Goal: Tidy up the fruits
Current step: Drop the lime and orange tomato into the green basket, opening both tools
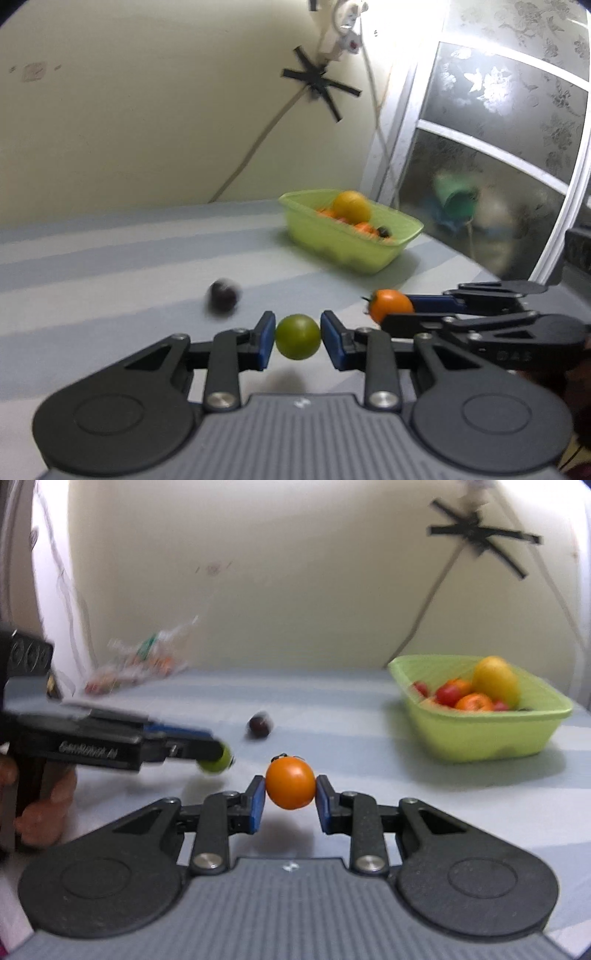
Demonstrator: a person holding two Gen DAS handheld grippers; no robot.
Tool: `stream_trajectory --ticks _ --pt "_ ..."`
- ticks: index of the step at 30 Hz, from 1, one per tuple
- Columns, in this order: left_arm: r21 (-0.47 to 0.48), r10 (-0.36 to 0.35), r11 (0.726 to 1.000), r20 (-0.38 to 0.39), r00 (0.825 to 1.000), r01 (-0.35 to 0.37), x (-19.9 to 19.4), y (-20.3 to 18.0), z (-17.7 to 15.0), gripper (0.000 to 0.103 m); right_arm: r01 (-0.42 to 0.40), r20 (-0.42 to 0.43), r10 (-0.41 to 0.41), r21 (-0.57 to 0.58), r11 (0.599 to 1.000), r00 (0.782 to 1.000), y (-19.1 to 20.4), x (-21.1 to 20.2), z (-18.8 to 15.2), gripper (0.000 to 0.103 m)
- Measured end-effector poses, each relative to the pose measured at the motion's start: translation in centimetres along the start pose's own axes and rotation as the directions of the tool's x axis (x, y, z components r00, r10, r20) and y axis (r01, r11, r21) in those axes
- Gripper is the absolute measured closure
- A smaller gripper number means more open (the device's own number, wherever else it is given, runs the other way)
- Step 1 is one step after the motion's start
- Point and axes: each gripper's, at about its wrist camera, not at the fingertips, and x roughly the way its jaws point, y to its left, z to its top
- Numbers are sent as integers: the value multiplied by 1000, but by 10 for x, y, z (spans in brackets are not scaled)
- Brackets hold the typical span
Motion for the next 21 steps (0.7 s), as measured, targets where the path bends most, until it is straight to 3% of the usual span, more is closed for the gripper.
stream_trajectory --ticks 6,10,15,17,19,21 --pt "-27 -69 997 25 997 70 47 -35 56 75 124 114 -128 41 991 985 -40 -10 14 71" --pt "-85 -39 996 6 999 39 100 -48 87 75 218 169 -229 82 972 959 -73 -10 25 71" --pt "-171 29 985 -44 999 -36 162 -48 109 73 299 170 -318 129 946 933 -109 14 35 70" --pt "-205 45 977 -62 997 -57 179 -44 113 60 304 183 -330 158 940 926 -119 23 33 70" --pt "-224 69 971 -58 996 -81 187 -41 114 57 290 154 -322 198 936 934 -128 26 33 64" --pt "-242 62 968 -46 997 -71 187 -37 114 57 269 203 -317 232 935 927 -135 16 32 58"
